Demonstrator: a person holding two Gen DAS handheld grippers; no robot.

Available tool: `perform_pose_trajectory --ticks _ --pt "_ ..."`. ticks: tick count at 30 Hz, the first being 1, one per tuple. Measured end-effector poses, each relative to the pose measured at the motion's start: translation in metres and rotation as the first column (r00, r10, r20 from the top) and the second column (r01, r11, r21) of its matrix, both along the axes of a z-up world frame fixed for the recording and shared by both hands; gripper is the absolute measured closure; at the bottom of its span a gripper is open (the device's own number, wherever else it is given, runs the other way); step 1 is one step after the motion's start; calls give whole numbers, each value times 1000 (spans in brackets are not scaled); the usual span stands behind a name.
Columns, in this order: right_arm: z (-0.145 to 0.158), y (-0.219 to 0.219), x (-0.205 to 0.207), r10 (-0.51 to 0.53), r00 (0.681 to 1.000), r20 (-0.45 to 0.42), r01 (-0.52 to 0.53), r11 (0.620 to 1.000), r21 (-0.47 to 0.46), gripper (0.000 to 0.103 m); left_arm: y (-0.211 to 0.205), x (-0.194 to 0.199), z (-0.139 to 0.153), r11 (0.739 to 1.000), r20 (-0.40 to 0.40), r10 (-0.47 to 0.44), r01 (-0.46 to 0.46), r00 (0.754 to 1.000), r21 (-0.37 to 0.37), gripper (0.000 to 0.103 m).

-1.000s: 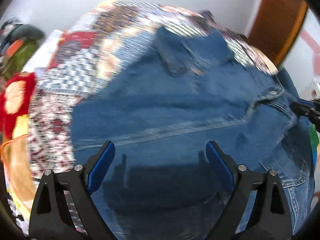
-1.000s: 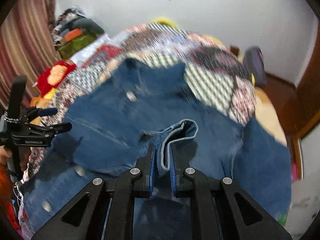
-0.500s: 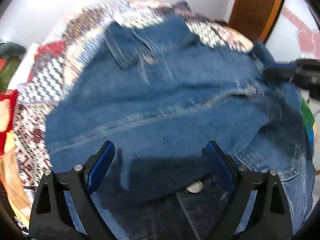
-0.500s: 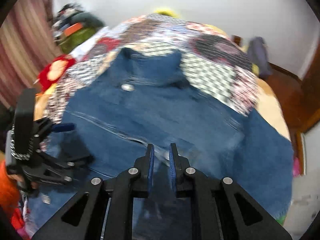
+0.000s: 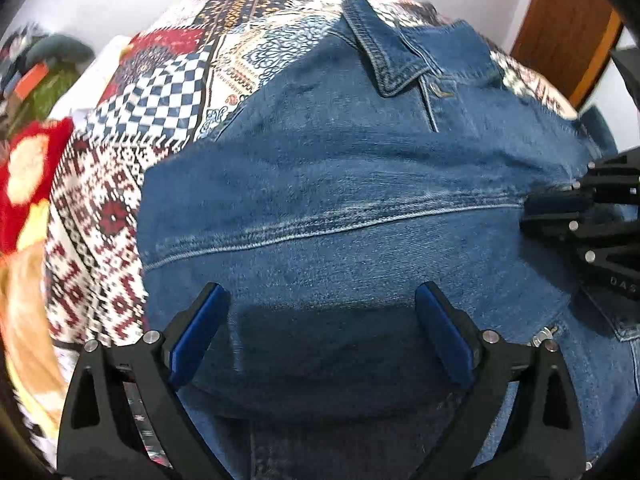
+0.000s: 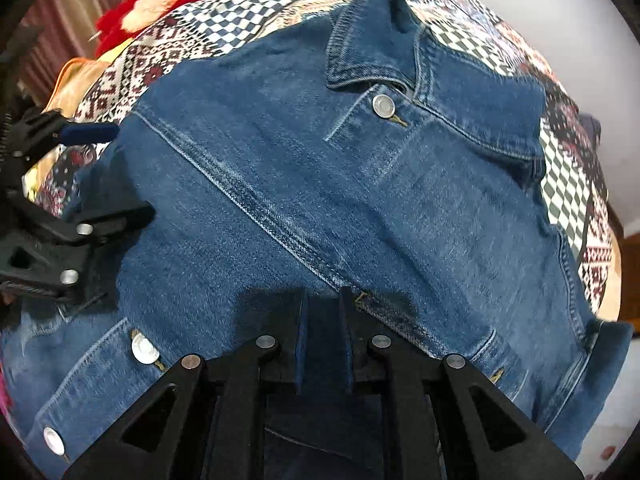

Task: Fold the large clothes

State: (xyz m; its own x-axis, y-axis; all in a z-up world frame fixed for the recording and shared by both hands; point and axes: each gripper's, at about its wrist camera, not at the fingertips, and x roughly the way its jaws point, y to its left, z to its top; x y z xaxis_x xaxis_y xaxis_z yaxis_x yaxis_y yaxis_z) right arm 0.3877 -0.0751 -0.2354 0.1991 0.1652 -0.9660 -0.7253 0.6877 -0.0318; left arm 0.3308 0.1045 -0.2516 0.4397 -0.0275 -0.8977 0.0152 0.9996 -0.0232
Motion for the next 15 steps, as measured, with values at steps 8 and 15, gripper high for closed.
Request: perform_pose_trajectory --ticks 8,15 --pt "1 -1 -9 42 986 160 -21 991 -134 44 7 -4 -7 998 -11 32 -33 999 -49 2" --pt "16 -41 -7 -66 963 262 105 985 -138 5 -1 -10 -2 999 -21 43 -44 999 -23 2"
